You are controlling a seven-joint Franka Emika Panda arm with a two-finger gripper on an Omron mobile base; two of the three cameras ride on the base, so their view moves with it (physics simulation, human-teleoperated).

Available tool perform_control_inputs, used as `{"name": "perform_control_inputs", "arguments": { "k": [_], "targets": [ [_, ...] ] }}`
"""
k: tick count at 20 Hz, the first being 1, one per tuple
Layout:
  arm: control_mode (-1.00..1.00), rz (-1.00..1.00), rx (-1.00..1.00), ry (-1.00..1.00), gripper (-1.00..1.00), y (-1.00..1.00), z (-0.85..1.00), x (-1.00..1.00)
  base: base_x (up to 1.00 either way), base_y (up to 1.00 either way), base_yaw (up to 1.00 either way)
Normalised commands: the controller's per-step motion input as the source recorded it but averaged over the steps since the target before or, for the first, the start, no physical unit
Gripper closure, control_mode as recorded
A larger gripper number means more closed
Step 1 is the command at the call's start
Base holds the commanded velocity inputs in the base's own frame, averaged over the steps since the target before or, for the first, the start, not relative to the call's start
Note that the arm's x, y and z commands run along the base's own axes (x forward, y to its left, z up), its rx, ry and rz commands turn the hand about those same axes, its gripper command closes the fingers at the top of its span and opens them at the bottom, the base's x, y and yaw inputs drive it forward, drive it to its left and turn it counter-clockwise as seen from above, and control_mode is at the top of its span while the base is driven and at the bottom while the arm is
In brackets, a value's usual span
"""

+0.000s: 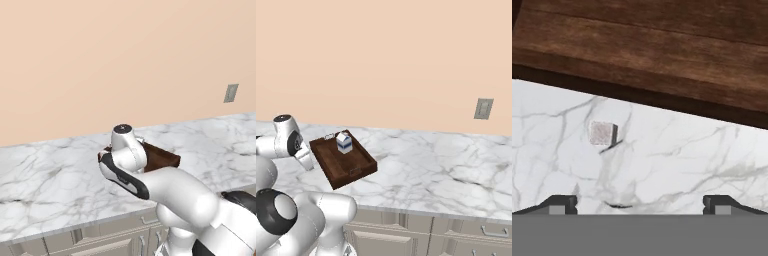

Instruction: Take out the milk from the fridge and place it on the tray on the counter. Then take the sugar cube near the tray and place it in the tray.

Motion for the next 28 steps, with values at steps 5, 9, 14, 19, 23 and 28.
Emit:
{"name": "perform_control_inputs", "arguments": {
  "k": [5, 9, 14, 19, 23, 28],
  "targets": [
    [-1.00, 0.05, 0.00, -0.01, -1.00, 0.00, -0.29, 0.00, 0.00, 0.00, 0.00],
    [-1.00, -0.16, 0.01, -0.18, -1.00, 0.00, -0.26, -0.02, 0.00, 0.00, 0.00],
    [-1.00, -0.06, 0.00, -0.02, -1.00, 0.00, -0.20, 0.20, 0.00, 0.00, 0.00],
    [-1.00, 0.00, 0.00, 0.00, -1.00, 0.00, -0.11, 0.21, 0.00, 0.00, 0.00],
    [-1.00, 0.00, 0.00, 0.00, -1.00, 0.01, -0.11, 0.30, 0.00, 0.00, 0.00],
    [-1.00, 0.00, 0.00, 0.02, -1.00, 0.02, -0.15, 0.28, 0.00, 0.00, 0.00]
  ]
}}
